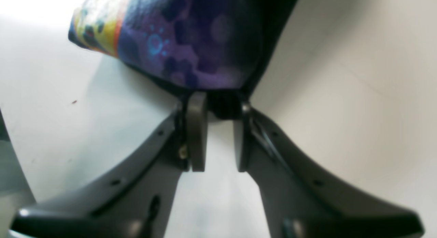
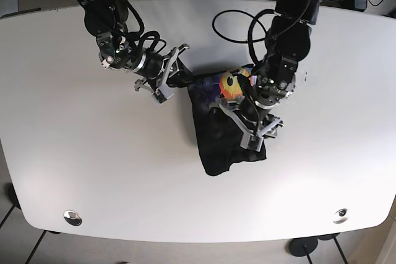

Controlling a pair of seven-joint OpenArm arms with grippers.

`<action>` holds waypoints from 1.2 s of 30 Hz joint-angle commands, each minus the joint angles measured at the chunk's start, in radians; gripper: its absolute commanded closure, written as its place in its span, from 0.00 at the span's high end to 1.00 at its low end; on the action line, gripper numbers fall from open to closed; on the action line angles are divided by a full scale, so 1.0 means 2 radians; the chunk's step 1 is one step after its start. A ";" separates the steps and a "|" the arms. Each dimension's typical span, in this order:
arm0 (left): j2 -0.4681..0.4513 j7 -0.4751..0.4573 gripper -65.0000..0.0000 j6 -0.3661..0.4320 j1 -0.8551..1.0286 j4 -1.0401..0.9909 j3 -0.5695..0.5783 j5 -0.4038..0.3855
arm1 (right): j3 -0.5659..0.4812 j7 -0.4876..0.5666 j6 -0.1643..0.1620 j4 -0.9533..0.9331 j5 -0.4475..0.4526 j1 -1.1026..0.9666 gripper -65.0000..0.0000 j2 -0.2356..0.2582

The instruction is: Fold the T-shirt properly

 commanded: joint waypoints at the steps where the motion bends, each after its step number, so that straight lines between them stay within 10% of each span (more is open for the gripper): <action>1: 0.000 -0.043 0.78 0.035 -0.005 -0.011 0.030 0.038 | 0.010 0.013 0.004 0.020 0.011 0.007 0.19 0.001; 10: 0.052 -0.128 0.78 0.061 0.014 -0.201 0.050 0.124 | 0.039 -0.038 0.006 0.083 0.011 0.006 0.19 0.001; 27: -0.267 -0.081 0.78 -0.277 0.030 -0.305 -0.216 0.124 | 0.082 -0.038 0.008 0.096 0.011 0.005 0.19 0.001; 36: -0.420 -0.202 0.78 -0.353 -0.007 -0.497 -0.225 0.123 | 0.125 -0.038 0.009 0.098 0.100 -0.008 0.19 0.022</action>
